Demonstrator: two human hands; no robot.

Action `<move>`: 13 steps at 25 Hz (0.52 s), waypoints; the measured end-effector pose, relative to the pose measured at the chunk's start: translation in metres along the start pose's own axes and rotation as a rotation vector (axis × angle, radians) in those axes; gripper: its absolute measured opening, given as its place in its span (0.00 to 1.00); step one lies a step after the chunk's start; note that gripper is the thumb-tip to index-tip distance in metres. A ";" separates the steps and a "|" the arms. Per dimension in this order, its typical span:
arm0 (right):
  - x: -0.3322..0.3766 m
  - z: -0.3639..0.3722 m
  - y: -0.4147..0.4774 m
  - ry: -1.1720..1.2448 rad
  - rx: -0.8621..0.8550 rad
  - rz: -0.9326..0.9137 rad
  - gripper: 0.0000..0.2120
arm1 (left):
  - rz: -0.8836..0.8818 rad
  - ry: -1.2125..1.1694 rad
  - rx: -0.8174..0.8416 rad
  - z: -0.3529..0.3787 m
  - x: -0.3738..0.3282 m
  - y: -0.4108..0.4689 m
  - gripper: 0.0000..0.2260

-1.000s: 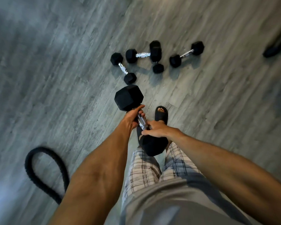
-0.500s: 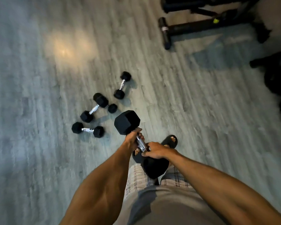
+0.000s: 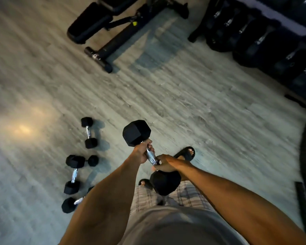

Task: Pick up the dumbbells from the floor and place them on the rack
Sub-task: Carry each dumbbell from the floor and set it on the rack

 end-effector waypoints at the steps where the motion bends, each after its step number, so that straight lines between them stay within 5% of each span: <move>1: -0.012 -0.015 -0.002 0.038 -0.009 0.001 0.23 | 0.003 0.043 0.002 0.023 -0.007 -0.002 0.13; 13: -0.165 -0.218 -0.025 0.368 -0.235 0.023 0.16 | 0.092 0.438 0.058 0.316 -0.065 -0.029 0.12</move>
Point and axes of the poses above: each hand's wrist, its own y-axis towards the middle knuckle, its own z-axis out of the palm, x = y × z, the point moved 3 cm from there along y, towards the middle knuckle, and after that the axes turned 12 degrees about -x, right-handed, at the moved point
